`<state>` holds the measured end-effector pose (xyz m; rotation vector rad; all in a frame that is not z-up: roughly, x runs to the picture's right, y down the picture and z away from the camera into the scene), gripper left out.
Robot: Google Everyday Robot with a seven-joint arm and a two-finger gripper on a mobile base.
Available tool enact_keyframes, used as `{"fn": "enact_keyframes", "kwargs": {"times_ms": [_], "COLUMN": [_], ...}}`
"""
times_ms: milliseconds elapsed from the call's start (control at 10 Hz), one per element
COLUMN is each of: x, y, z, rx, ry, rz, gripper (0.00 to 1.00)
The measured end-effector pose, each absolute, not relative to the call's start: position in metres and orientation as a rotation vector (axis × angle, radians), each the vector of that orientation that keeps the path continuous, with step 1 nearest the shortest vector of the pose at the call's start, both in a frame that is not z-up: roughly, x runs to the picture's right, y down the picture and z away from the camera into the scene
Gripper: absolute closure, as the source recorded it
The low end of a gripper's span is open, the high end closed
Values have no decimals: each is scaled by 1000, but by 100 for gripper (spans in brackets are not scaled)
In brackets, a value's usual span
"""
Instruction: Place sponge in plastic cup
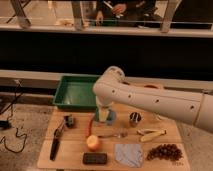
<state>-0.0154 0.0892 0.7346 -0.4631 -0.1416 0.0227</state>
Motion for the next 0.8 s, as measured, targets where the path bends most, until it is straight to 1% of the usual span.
{"fn": "enact_keyframes", "kwargs": {"times_ms": [800], "x": [10], "y": [88], "z": [751], "rx": [-488], "ry": [-185], "rz": [142], "gripper": [86]}}
